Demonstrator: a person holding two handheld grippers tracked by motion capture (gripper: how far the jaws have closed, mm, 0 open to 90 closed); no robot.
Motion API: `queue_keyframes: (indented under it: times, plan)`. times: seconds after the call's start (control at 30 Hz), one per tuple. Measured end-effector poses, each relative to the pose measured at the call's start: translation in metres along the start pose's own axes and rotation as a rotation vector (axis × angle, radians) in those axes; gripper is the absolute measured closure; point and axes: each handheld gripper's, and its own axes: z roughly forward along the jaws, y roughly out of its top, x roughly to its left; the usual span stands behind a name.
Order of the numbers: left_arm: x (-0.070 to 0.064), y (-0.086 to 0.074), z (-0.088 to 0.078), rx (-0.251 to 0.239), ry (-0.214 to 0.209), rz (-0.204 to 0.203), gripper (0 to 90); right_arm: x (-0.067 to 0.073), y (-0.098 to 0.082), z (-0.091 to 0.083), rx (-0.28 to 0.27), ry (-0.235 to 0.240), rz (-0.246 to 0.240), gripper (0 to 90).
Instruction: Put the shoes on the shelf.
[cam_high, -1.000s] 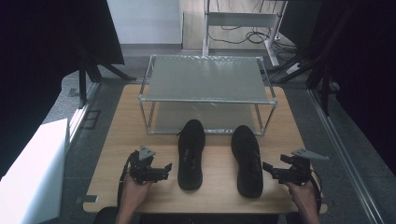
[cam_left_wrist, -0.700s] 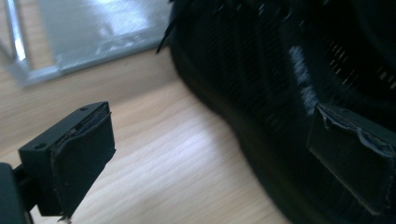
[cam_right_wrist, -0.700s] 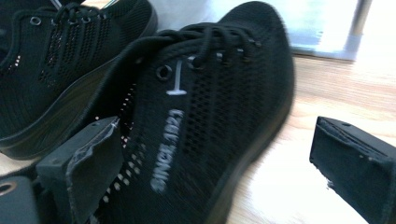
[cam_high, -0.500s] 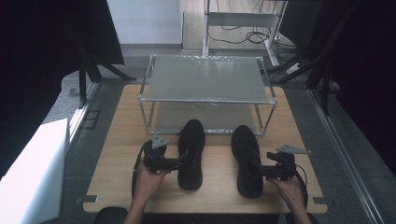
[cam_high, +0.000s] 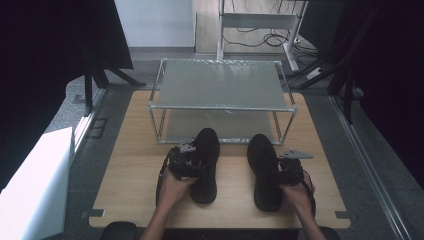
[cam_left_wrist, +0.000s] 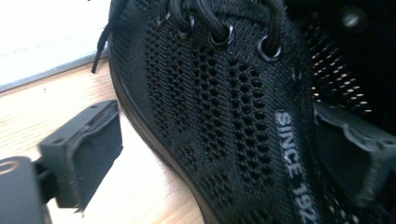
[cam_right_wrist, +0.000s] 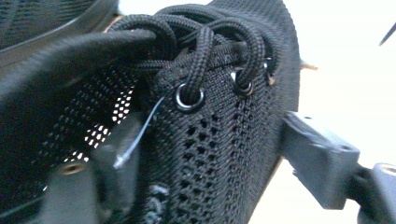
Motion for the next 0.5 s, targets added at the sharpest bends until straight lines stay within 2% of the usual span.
queue_keyframes:
  times: [0.07,0.1,0.13,0.23,0.27,0.3,0.33,0.5]
  plan:
    - [0.000,0.000,0.002,0.004,-0.007,-0.004,12.8,0.001,0.001,0.001,-0.003,-0.033,-0.018,34.4]
    - [-0.001,0.000,0.005,0.008,-0.016,-0.005,12.8,0.001,0.001,0.001,-0.003,-0.033,-0.018,34.4]
    - [-0.002,0.001,0.007,0.014,0.001,0.003,16.9,0.003,0.001,0.001,0.003,-0.065,-0.033,40.8]
    - [-0.005,0.004,0.004,0.010,0.063,0.030,29.7,0.004,0.001,0.001,0.010,-0.114,-0.051,53.3]
    - [-0.005,0.004,0.004,0.010,0.063,0.030,34.2,0.004,0.001,0.001,0.010,-0.114,-0.051,53.3]
    - [-0.005,0.004,0.003,0.009,0.071,0.026,39.7,0.002,0.002,0.000,0.007,-0.130,-0.047,61.7]
    - [-0.003,0.004,0.001,0.004,0.082,0.022,43.4,0.001,0.001,0.000,0.004,-0.137,-0.051,64.4]
    - [0.006,-0.001,-0.007,-0.027,0.101,-0.007,64.1,-0.002,0.001,-0.002,-0.006,-0.148,-0.039,72.4]
